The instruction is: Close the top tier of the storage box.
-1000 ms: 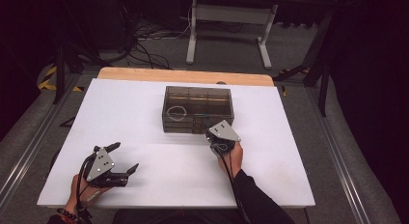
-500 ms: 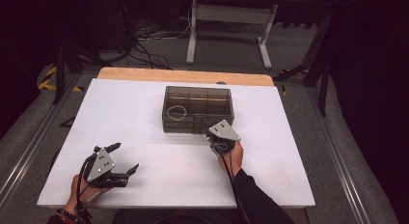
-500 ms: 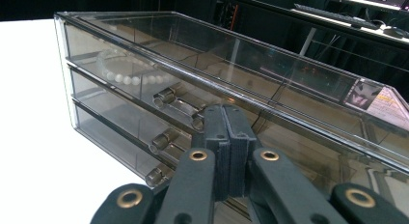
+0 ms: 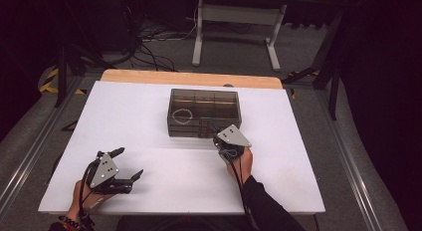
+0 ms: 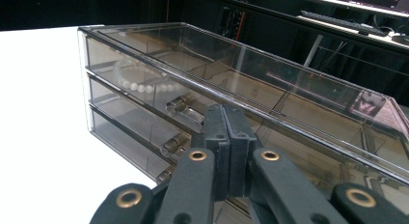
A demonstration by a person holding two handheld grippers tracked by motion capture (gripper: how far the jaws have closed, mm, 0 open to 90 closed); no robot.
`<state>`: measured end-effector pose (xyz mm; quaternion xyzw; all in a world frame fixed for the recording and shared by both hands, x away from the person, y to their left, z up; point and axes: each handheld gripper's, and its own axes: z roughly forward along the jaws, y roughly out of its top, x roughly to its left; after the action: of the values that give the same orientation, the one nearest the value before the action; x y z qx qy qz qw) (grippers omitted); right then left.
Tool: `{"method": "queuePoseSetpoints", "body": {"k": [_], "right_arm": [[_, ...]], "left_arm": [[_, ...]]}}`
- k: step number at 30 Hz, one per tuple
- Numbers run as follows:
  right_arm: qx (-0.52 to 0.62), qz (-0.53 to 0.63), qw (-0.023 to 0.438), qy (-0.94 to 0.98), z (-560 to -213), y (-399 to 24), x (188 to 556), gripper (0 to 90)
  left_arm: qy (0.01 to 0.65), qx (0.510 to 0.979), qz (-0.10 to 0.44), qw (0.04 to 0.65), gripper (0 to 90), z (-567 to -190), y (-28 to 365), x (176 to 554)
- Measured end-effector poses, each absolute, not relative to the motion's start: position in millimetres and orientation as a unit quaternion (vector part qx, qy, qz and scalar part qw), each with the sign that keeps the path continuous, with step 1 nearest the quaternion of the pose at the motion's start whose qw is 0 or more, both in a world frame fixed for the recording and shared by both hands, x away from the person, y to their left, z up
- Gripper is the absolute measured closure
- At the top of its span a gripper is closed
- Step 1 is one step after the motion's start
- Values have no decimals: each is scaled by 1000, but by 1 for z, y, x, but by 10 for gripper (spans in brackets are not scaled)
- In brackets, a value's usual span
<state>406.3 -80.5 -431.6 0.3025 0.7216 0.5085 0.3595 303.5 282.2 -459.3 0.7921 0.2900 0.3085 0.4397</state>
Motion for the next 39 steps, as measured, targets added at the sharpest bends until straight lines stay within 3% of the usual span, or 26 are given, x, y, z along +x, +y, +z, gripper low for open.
{"method": "queuePoseSetpoints", "body": {"k": [11,13,24,33,39], "right_arm": [[295,521,348,721,-429,-82,401,650],[298,523,356,716,-428,-83,399,552],[303,530,361,705,-426,-84,396,378],[290,517,383,708,-426,-79,393,174],[281,519,378,713,-426,-77,392,97]], "left_arm": [[287,795,308,437,97,-460,281,304],[289,795,308,437,96,-460,281,304],[287,796,310,435,100,-460,281,303],[286,796,310,435,100,-460,281,303],[285,797,308,434,100,-460,280,304]]}}
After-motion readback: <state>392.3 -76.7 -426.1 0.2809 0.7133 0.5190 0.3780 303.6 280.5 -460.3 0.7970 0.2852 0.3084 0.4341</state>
